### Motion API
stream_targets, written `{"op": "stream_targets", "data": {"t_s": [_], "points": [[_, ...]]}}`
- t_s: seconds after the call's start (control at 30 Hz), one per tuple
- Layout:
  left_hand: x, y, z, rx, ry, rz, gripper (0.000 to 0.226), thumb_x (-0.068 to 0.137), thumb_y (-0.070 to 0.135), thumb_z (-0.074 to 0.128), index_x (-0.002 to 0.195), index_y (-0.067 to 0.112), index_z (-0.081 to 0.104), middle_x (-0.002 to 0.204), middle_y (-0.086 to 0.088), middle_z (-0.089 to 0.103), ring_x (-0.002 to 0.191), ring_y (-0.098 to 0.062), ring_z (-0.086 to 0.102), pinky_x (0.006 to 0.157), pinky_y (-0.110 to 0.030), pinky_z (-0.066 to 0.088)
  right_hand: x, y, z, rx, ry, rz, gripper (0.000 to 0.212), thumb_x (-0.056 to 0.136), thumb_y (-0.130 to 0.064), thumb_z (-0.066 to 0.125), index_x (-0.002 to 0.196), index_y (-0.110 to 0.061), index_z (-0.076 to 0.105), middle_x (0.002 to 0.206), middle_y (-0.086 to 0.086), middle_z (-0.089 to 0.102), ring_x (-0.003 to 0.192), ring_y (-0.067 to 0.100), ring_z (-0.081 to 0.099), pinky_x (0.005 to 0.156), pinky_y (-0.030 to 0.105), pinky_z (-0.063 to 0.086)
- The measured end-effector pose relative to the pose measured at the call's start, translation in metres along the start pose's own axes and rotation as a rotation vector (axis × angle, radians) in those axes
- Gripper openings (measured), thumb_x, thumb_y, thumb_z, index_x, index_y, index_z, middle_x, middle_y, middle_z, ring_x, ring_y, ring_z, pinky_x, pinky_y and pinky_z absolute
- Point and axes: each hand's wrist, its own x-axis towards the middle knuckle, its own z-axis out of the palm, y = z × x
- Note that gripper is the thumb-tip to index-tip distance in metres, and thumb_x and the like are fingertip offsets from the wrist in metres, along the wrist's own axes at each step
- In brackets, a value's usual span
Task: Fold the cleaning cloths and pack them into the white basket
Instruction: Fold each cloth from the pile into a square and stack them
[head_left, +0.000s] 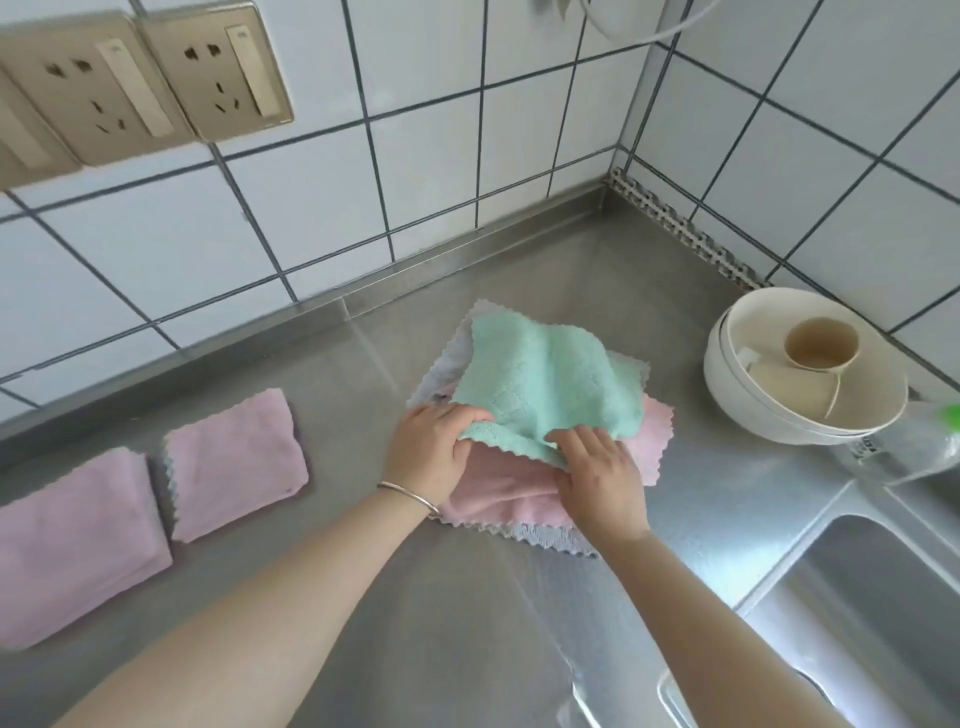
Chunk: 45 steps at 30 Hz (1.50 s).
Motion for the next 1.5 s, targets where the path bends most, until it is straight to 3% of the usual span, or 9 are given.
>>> {"op": "stream_targets", "data": {"t_s": [0.13, 0.23, 0.37, 0.63, 0.77, 0.97, 1.13, 1.37, 1.5], "points": [[-0.015, 0.0, -0.047, -0.053, 0.07, 0.006, 0.032, 0.069, 0.014, 0.049, 0.091, 0.029, 0.066, 0.086, 0.002, 0.074, 0.073, -0.022, 0.066, 0.071, -0.023, 0.042, 0.008, 0.004, -0.037, -0.013, 0.005, 0.079, 0.037, 0.048, 0.016, 0.069, 0.074, -0.01, 0.068, 0.066, 0.001, 0.066, 0.054, 0.025, 0.06, 0.05, 0.025, 0.041], [-0.029, -0.008, -0.086, -0.123, 0.176, -0.055, 0.029, 0.071, 0.023, 0.046, 0.097, 0.032, 0.055, 0.085, 0.008, 0.073, 0.071, -0.016, 0.066, 0.064, -0.028, 0.049, 0.033, -0.014, -0.07, 0.054, 0.057, 0.079, 0.023, 0.067, 0.009, 0.065, 0.08, -0.009, 0.067, 0.068, 0.005, 0.068, 0.054, 0.029, 0.061, 0.051, 0.023, 0.035], [-0.059, -0.031, -0.136, -0.27, 0.354, -0.366, 0.018, 0.073, 0.014, 0.055, 0.085, 0.017, 0.068, 0.072, 0.04, 0.06, 0.068, 0.016, 0.054, 0.062, -0.001, 0.038, 0.065, -0.057, -0.087, 0.227, -0.057, 0.101, 0.021, 0.085, -0.006, 0.056, 0.102, -0.013, 0.065, 0.091, 0.011, 0.07, 0.083, 0.036, 0.062, 0.065, 0.037, 0.047], [-0.111, -0.073, -0.261, -0.105, 0.56, -0.483, 0.024, 0.085, 0.027, 0.059, 0.095, 0.007, 0.07, 0.087, -0.011, 0.071, 0.082, -0.025, 0.062, 0.064, -0.021, 0.035, 0.1, -0.191, -0.108, 0.284, -0.031, -0.051, 0.024, 0.092, -0.017, 0.047, 0.11, -0.015, 0.063, 0.104, 0.013, 0.068, 0.095, 0.037, 0.058, 0.075, 0.036, 0.042], [-0.159, -0.069, -0.296, -0.142, 0.578, -0.474, 0.034, 0.081, 0.038, 0.051, 0.1, 0.016, 0.07, 0.089, -0.002, 0.072, 0.08, -0.005, 0.061, 0.074, -0.017, 0.042, 0.077, -0.221, -0.125, 0.437, 0.086, -0.178, 0.024, 0.087, -0.006, 0.053, 0.104, -0.012, 0.069, 0.099, 0.01, 0.071, 0.091, 0.033, 0.063, 0.073, 0.031, 0.043], [-0.276, -0.058, -0.282, -0.187, 0.185, -0.433, 0.025, 0.089, 0.031, 0.052, 0.096, 0.055, 0.058, 0.079, 0.045, 0.061, 0.082, 0.025, 0.055, 0.076, 0.002, 0.038, 0.004, -0.209, -0.111, 0.38, -0.299, -0.326, 0.033, 0.086, 0.001, 0.056, 0.109, -0.019, 0.07, 0.1, 0.004, 0.073, 0.083, 0.021, 0.065, 0.061, 0.012, 0.032], [-0.349, -0.084, -0.219, -0.136, -0.3, -0.567, 0.062, 0.096, 0.027, 0.044, 0.082, 0.086, 0.032, 0.09, 0.067, 0.035, 0.104, 0.03, 0.039, 0.089, 0.005, 0.026, -0.068, -0.185, -0.049, 0.164, -0.791, -0.35, 0.043, 0.092, -0.003, 0.045, 0.122, -0.03, 0.059, 0.138, -0.005, 0.051, 0.126, 0.012, 0.049, 0.092, 0.011, 0.033], [-0.399, -0.09, -0.172, -0.184, -0.563, -0.738, 0.033, 0.098, 0.026, 0.038, 0.127, 0.03, 0.052, 0.131, 0.015, 0.053, 0.124, -0.005, 0.047, 0.101, -0.017, 0.033, -0.125, -0.182, -0.02, 0.092, -1.041, -0.247, 0.041, 0.096, -0.008, 0.038, 0.126, -0.03, 0.057, 0.139, -0.005, 0.05, 0.128, 0.014, 0.046, 0.102, 0.02, 0.034], [-0.405, -0.085, -0.165, -0.087, -0.687, -0.764, 0.028, 0.098, 0.031, 0.036, 0.075, 0.028, 0.051, 0.086, 0.004, 0.054, 0.071, -0.007, 0.044, 0.06, -0.02, 0.032, -0.132, -0.181, -0.022, -0.022, -1.123, -0.266, 0.037, 0.097, -0.013, 0.038, 0.125, -0.025, 0.058, 0.131, -0.005, 0.057, 0.12, 0.016, 0.052, 0.097, 0.023, 0.039]]}}
